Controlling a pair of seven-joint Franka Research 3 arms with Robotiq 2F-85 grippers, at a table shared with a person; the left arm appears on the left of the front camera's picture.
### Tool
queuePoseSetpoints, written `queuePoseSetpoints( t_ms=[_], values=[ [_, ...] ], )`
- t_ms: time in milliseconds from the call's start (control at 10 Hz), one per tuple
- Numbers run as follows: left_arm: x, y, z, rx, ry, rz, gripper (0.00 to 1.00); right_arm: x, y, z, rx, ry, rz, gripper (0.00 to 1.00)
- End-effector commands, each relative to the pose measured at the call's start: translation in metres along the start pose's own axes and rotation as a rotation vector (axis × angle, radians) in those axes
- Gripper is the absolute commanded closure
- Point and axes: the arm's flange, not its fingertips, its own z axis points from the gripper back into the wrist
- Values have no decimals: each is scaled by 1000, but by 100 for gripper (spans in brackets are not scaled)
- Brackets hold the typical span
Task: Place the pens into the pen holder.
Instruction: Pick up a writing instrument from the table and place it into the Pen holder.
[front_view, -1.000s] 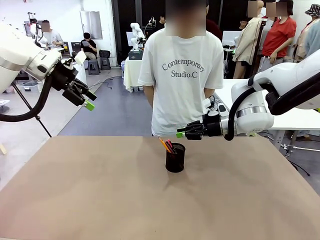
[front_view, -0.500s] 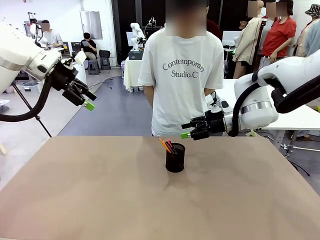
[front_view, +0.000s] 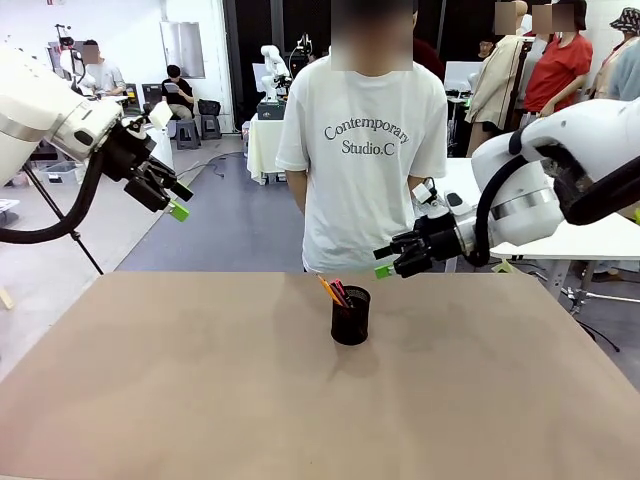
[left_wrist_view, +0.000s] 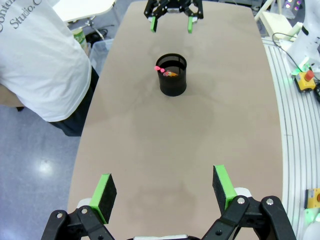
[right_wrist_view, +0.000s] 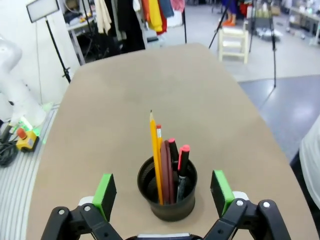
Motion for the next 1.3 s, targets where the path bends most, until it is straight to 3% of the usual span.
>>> queuePoseSetpoints(
  t_ms=[0, 300, 500, 800, 1200],
  values=[
    [3, -1, 2, -7, 9, 11, 0, 19, 14, 29, 6, 88, -19, 0],
    [3, -1, 2, -7, 9, 11, 0, 39, 25, 73, -38, 117, -12, 0],
    [3, -1, 2, -7, 9, 11, 0, 52, 29, 95, -78, 185, -15, 0],
    [3, -1, 2, -7, 9, 11, 0, 68, 20, 141, -151, 238, -12, 0],
    [3, -1, 2, -7, 9, 11, 0, 95, 28, 191, -83, 227, 0, 0]
  ],
)
